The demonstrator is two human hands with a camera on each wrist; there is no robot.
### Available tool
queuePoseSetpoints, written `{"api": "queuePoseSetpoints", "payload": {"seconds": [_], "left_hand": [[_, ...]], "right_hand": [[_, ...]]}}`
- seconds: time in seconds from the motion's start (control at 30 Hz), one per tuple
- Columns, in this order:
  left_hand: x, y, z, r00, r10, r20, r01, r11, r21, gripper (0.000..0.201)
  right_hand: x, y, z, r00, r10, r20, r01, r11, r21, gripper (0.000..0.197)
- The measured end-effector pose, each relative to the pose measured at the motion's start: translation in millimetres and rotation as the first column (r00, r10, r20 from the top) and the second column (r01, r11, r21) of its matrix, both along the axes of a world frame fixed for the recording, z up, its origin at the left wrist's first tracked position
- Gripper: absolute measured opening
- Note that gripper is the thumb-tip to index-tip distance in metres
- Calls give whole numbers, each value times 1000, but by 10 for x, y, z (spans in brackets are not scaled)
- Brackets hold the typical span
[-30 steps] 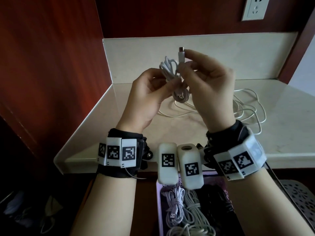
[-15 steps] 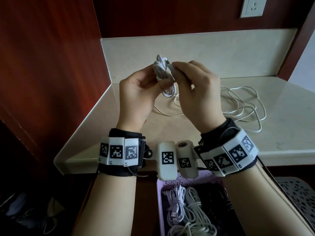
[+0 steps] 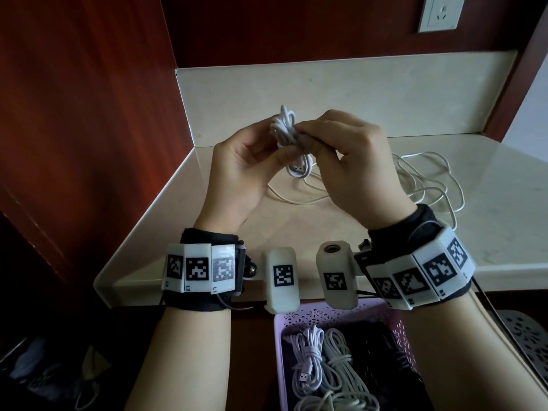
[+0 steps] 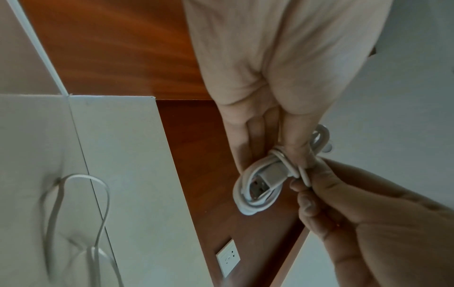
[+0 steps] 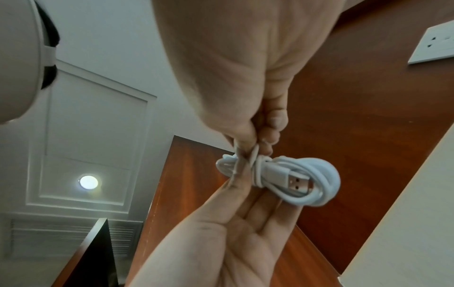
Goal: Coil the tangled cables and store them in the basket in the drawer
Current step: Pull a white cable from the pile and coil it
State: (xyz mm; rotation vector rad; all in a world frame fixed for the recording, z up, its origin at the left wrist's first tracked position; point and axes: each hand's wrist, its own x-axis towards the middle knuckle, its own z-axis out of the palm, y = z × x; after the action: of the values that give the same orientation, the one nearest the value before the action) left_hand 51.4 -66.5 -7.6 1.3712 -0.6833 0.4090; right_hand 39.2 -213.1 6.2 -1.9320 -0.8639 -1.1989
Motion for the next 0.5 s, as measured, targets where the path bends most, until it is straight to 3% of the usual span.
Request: {"api": "queuePoseSetpoints", "payload": {"seconds": [0.17, 0.3, 0.5], "left_hand": [[-57, -30, 2, 999, 9, 46, -13, 995, 98, 14], [-39, -82, -21, 999, 47, -25, -45, 997, 65, 29], [-33, -59, -15, 996, 55, -65, -53, 998, 22, 30]], "right_hand": [[-34, 14, 22, 997, -72, 10, 72, 997, 16, 15], [-40, 41, 30, 994, -103, -45, 101, 994, -45, 19], [-36, 35, 10, 988, -34, -149, 19, 995, -101, 20]]}}
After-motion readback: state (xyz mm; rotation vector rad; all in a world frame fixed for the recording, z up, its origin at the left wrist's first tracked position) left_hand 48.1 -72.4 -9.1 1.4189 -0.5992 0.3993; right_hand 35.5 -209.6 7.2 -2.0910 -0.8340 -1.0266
